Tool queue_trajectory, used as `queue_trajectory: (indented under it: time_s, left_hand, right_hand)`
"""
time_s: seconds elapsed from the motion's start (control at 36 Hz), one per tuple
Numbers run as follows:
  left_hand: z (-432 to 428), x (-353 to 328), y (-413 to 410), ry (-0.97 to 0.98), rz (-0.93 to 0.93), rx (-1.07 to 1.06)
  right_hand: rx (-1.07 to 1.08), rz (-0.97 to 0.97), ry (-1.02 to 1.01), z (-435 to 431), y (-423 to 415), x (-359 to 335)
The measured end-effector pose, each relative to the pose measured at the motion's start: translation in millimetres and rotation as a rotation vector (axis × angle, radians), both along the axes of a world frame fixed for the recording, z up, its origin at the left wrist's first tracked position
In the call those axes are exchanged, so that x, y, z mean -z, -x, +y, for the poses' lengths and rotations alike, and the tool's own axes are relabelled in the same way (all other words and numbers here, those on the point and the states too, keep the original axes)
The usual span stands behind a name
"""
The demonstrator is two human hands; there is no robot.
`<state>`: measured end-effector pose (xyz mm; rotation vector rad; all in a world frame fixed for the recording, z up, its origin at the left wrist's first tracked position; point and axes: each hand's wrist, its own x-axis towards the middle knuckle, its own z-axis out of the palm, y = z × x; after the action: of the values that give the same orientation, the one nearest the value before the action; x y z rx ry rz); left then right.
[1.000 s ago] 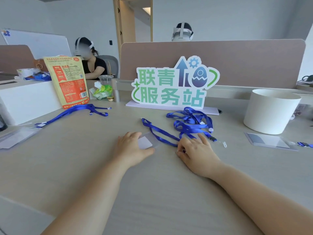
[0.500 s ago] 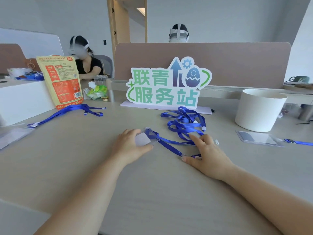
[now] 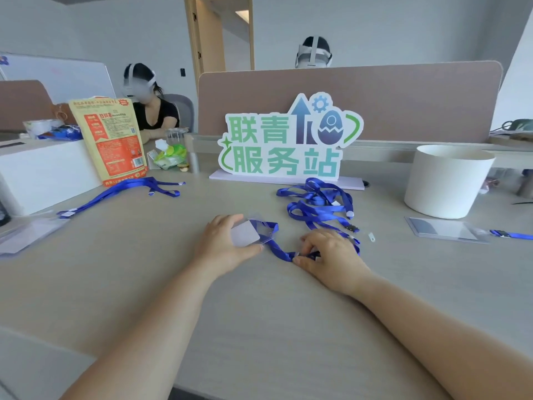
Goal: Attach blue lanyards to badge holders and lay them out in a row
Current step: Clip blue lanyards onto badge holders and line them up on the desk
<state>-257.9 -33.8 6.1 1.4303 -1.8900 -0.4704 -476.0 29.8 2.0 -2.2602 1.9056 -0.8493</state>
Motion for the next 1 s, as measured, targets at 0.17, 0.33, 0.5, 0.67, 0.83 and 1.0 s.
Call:
queue_trajectory:
  time_s: [0.17,0.33,0.5,0.67,0.83,1.0]
  left_hand:
    - [1.2,1.7,-0.5,-0.005,0.045,0.036]
    - [1.3,0.6,-1.9,-0.031,0.142,0.034]
    - [6.4,-0.8,-0.1,0.008,0.055,0.085]
    - [13.2,0.4,14.5,0.037,-0.019,0.167]
    - [13.7,2.4,53.6,0.061,-0.187,0.259]
    - [-9.6,0.7,103.8,-0.024,-0.212,0.376]
  right_hand:
    - [-0.014,-0.047,-0.024,4.3,0.1,-1.8]
    - [0.019,0.048,-0.029,4.8,1.8,0.3]
    - [0.037,0.006,0.006,5.8,6.6,0.6]
    - [0.117,-0.460,0.044,10.3,16.1,-17.1]
    - [0.229,-0.839,0.026,15.4,41.0,-32.0]
    - [0.306,-1.025,0.079,4.2,75.1,-43.2]
